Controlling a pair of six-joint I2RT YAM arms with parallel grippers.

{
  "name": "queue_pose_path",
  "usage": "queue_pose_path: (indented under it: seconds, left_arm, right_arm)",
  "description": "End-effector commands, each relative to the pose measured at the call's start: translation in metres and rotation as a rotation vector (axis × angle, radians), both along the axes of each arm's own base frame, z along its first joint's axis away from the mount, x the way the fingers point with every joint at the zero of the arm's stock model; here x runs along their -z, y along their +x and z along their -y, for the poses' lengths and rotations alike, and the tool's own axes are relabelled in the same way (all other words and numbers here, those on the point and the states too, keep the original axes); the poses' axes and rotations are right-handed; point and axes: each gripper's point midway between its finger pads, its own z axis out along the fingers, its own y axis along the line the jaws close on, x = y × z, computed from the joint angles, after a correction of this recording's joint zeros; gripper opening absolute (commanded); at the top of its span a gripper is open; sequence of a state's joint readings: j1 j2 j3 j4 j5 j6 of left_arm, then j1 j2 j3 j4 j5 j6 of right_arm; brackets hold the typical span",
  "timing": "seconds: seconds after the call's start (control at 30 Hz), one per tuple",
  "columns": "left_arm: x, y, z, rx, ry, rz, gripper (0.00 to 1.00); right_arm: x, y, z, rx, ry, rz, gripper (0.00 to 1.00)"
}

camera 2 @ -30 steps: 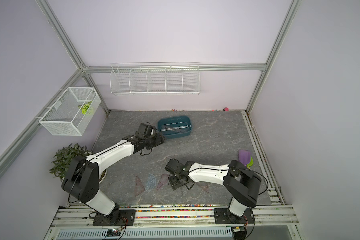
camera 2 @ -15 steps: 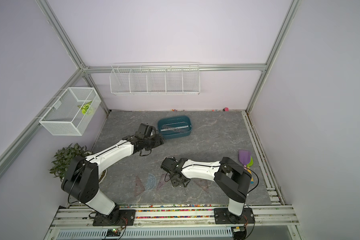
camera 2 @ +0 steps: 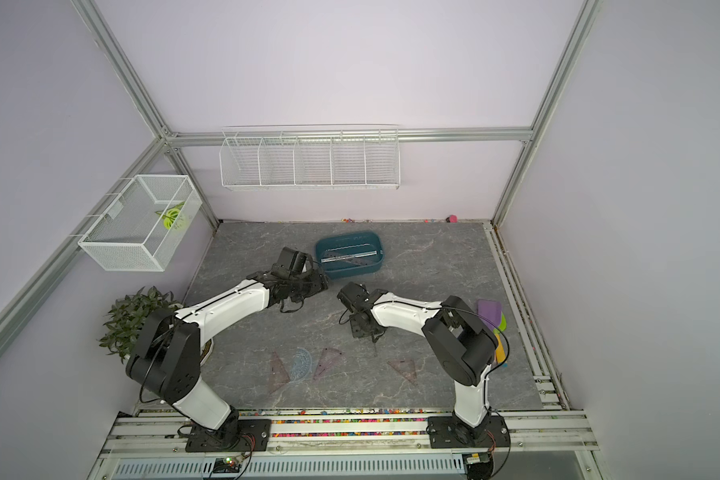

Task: Put the scattered rulers into the storage box
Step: Move the ruler to the center of the board.

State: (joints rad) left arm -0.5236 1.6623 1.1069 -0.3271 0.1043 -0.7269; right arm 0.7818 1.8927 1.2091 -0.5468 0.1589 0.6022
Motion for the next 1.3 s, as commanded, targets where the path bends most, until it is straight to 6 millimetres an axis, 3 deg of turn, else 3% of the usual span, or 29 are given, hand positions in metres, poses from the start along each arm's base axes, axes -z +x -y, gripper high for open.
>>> queue_pose_path:
  seconds: [0.0,0.13,0.3,0.5,0.9,1.1,1.27]
  left_arm:
    - [0.008,0.002,0.011,0.050,-0.028,-0.021,0.74]
    - [0.020,-0.006,0.031,0.143,-0.090,-0.065,0.73]
    - [0.034,-0.020,0.063,0.277,-0.137,-0.131,0.68]
    - [0.055,-0.037,0.095,0.376,-0.155,-0.225,0.64]
    - [0.085,-0.044,0.120,0.430,-0.263,-0.346,0.63]
    - [0.091,-0.042,0.118,0.426,-0.272,-0.361,0.63]
    - [0.091,-0.039,0.102,0.380,-0.256,-0.356,0.63]
  right_arm:
    - [0.022,0.020,0.014,0.026,-0.013,-0.015,0.32]
    - [0.007,0.034,0.005,0.047,0.142,-0.013,0.35]
    - [-0.019,0.034,0.003,0.036,0.312,0.018,0.39]
    - [-0.013,0.026,0.018,0.025,0.420,-0.013,0.32]
    - [0.006,-0.002,0.007,-0.004,0.549,-0.114,0.27]
    - [0.005,-0.001,0.006,0.005,0.560,-0.113,0.27]
    - [-0.008,0.009,0.013,0.023,0.592,-0.077,0.27]
